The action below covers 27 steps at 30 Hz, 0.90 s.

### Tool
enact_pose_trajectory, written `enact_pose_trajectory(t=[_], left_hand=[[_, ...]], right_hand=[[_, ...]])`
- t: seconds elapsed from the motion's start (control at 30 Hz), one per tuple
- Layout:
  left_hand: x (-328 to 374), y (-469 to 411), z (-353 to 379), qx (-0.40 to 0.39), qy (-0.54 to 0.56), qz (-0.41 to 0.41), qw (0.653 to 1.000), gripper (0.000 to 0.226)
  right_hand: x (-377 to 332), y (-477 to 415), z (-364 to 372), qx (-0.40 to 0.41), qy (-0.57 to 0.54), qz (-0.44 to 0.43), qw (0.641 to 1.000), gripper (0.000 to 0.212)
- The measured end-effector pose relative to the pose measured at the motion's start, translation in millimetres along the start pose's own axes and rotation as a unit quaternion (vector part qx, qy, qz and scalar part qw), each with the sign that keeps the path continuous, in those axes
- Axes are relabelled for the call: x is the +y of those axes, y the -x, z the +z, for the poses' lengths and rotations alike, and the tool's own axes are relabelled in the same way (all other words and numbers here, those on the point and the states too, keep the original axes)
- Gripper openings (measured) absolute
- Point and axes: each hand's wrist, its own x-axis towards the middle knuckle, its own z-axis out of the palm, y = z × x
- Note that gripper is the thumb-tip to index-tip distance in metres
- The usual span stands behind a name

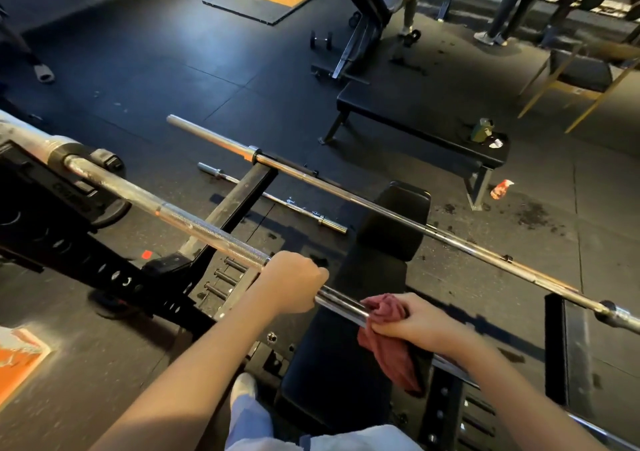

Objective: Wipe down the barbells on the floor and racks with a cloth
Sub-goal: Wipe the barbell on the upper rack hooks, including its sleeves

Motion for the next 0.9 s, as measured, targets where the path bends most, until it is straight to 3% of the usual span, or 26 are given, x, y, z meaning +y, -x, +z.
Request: enact_pose_trajectory(t=[0.1, 0.17, 0.23, 0.3, 0.47, 0.53, 0.63, 0.7, 0.8, 0.9], left_hand=[[-2.5, 0.5, -0.6, -0.003, 0.003, 0.011, 1.000, 0.014], [-3.1, 0.8, -1.7, -0.007, 0.008, 0.016, 1.000, 0.013], [-2.4, 1.1, -3.9, -0.011, 0.021, 0.022, 0.999, 0.013], [-2.4, 0.9, -4.5, -0.012, 0.026, 0.029, 0.999, 0.014], [-6.2, 0.3, -4.5, -0.001, 0.025, 0.047, 0.999, 0.017], [-7.0, 1.0, -4.8, -0.004, 0.030, 0.052, 0.998, 0.017], [-6.3, 1.8, -6.5, -0.005, 0.036, 0.058, 0.998, 0.015], [-6.8, 1.4, -6.5, -0.005, 0.035, 0.058, 0.998, 0.015], [-7.0, 1.0, -7.3, -0.004, 0.030, 0.057, 0.998, 0.016], [-6.2, 0.7, -7.2, 0.001, 0.016, 0.059, 0.998, 0.018]], right_hand=[[-6.2, -13.8, 25.6, 0.107, 0.174, -0.016, 0.979, 0.012], [-8.8, -14.0, 25.2, 0.096, 0.122, -0.006, 0.988, 0.011], [-9.1, -6.8, 8.9, 0.028, 0.008, 0.029, 0.999, 0.021], [-9.7, -2.9, -1.7, -0.016, -0.032, 0.050, 0.998, 0.027], [-13.4, -24.6, 27.0, 0.104, 0.057, 0.037, 0.992, 0.009], [-15.6, -19.6, 23.4, 0.096, 0.039, 0.034, 0.994, 0.013], [-16.6, 3.4, 5.8, 0.014, 0.027, 0.053, 0.998, 0.037], [-18.1, 6.2, 9.4, 0.041, 0.091, 0.076, 0.992, 0.036], [-30.7, -19.4, 47.6, 0.177, 0.308, 0.078, 0.931, 0.013], [-36.0, -48.7, 89.5, 0.347, 0.434, -0.019, 0.831, 0.024]])
